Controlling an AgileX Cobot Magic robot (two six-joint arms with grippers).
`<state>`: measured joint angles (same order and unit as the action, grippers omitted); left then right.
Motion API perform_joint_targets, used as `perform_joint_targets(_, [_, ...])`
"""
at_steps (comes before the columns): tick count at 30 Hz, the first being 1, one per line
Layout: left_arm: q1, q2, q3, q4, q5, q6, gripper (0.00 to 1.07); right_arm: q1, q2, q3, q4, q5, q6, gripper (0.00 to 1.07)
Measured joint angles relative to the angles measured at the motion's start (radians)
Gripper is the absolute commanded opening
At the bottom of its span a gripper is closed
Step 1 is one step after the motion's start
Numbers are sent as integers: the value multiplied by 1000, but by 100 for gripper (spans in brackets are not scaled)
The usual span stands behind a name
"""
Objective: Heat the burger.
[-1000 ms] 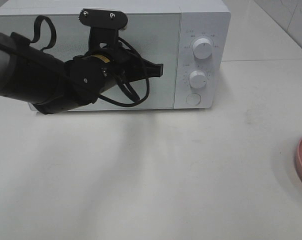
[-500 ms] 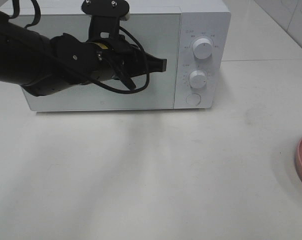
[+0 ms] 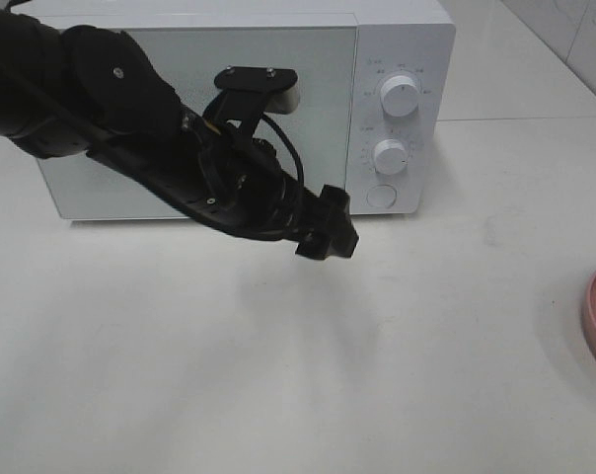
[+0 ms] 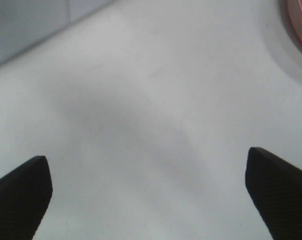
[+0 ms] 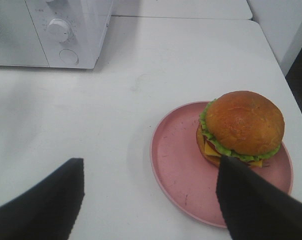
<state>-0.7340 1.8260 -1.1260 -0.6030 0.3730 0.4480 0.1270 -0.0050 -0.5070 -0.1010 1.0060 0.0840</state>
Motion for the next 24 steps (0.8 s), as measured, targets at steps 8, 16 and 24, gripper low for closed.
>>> perform_joint_targets(8, [0, -91, -1, 155, 344, -63, 98, 0, 0, 0, 0, 0, 0, 72])
perform_joint_targets(16, [31, -180, -1, 347, 507, -292, 98, 0, 0, 0, 0, 0, 0, 72])
perform_joint_targets(24, [283, -285, -2, 386, 713, -316, 98, 0, 0, 0, 0, 0, 0, 72])
